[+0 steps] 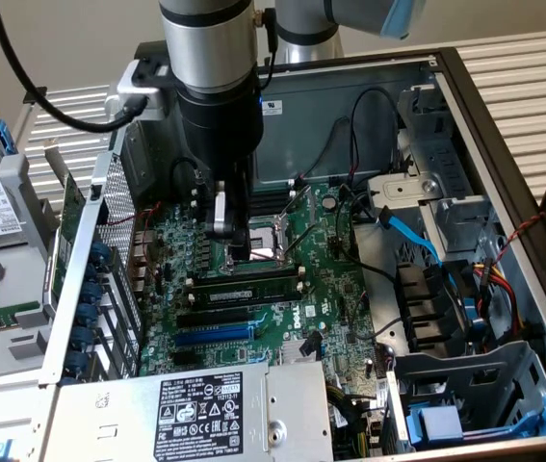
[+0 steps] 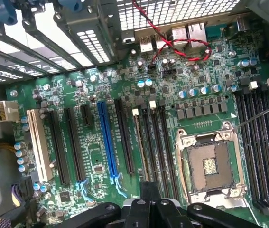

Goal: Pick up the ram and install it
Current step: 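Press down the ram until it locks into place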

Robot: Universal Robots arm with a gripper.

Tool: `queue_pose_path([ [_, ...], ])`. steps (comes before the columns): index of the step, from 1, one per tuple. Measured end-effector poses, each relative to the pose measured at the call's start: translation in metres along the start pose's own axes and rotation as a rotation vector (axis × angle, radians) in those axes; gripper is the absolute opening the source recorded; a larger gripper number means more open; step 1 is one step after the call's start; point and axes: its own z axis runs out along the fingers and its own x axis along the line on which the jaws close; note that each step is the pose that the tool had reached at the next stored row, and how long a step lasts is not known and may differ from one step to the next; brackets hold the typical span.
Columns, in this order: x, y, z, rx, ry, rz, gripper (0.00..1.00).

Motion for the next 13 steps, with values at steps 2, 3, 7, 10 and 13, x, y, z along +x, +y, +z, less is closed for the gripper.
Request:
queue_pose_path([
  [2, 0.0, 0.0, 0.0, -0.0003, 0.0007, 0.031, 0.11],
  [3, 0.0, 0.0, 0.0, -0.0005, 0.001, 0.046, 0.11],
  [7, 0.0, 0.0, 0.0001, -0.0011, 0.0023, 0.107, 0.11],
  [10, 0.0, 0.0, 0.0001, -0.0015, 0.0033, 0.153, 0.11],
  [13, 0.0, 0.0, 0.0001, -0.0019, 0.0042, 0.2, 0.11],
])
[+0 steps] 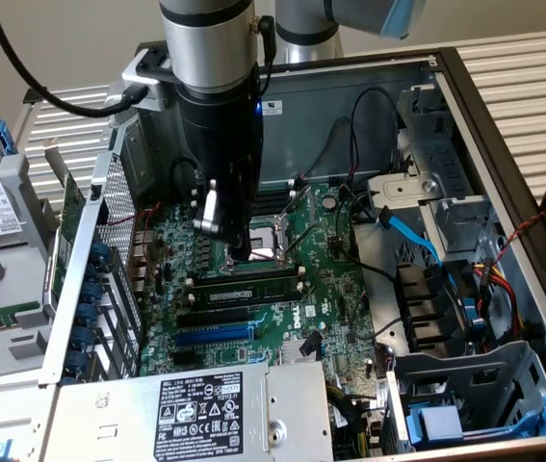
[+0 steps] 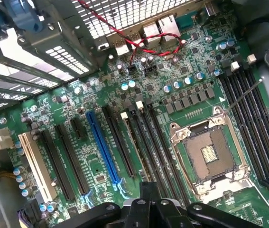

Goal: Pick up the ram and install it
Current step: 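Press down the ram until it locks into place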

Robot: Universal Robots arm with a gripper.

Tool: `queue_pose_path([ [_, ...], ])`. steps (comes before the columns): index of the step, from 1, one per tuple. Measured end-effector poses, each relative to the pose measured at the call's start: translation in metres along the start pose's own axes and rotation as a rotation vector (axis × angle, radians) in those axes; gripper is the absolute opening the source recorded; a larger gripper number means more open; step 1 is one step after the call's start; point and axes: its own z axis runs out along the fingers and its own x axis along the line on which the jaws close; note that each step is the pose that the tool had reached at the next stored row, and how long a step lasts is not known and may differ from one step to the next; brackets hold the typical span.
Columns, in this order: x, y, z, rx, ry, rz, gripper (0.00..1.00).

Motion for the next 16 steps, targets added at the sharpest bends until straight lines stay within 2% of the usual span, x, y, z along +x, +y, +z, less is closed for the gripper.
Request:
queue_pose_path([
  [16, 0.0, 0.0, 0.0002, -0.0024, 0.0053, 0.249, 0.11],
])
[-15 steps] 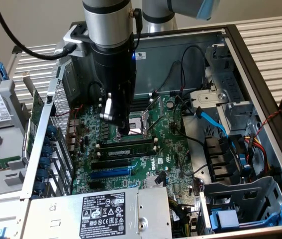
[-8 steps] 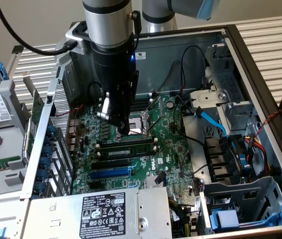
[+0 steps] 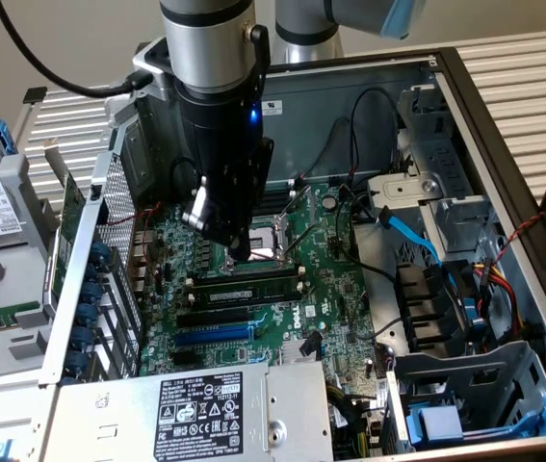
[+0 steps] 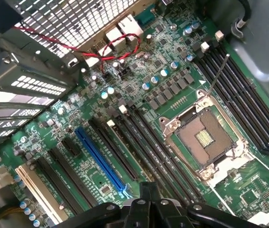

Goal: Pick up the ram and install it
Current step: 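Press down the ram until it locks into place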

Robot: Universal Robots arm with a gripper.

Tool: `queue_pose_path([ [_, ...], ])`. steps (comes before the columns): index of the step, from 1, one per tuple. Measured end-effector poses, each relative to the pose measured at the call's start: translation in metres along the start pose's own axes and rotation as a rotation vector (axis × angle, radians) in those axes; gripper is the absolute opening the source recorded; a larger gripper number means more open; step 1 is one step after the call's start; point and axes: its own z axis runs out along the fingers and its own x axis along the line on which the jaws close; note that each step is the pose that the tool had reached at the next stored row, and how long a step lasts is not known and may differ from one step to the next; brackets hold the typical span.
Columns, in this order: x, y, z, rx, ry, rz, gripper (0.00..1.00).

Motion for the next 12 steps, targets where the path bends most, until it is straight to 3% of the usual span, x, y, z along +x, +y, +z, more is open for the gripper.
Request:
queue_pose_path([
  [12, 0.0, 0.0, 0.0005, -0.0024, 0.0034, 0.189, 0.11],
])
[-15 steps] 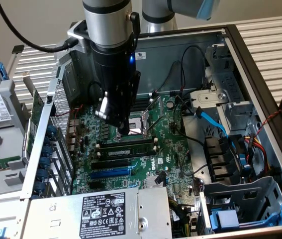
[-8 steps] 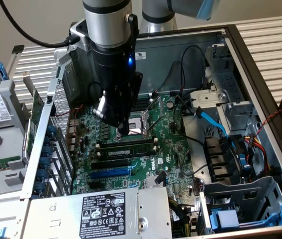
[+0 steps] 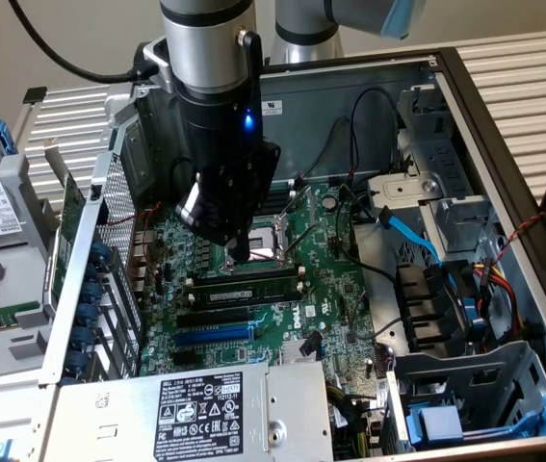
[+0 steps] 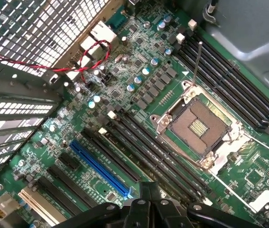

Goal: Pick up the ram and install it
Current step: 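Press down the ram until it locks into place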

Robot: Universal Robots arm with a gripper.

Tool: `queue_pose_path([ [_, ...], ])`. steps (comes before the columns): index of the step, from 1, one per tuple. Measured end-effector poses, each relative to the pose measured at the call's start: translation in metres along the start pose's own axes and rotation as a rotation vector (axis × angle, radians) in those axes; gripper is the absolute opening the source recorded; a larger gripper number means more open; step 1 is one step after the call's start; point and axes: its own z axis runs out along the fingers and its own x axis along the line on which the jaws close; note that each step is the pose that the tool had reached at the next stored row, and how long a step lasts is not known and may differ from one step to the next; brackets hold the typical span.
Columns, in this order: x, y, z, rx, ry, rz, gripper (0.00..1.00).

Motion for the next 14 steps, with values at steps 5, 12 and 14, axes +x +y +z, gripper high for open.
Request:
queue_pose_path([
  [5, 0.0, 0.0, 0.0007, -0.0022, 0.0002, 0.072, 0.11],
  [12, 0.0, 0.0001, 0.001, -0.0042, 0.0014, 0.176, 0.11],
  [14, 0.0, 0.0, 0.0011, -0.0047, 0.0018, 0.207, 0.11],
])
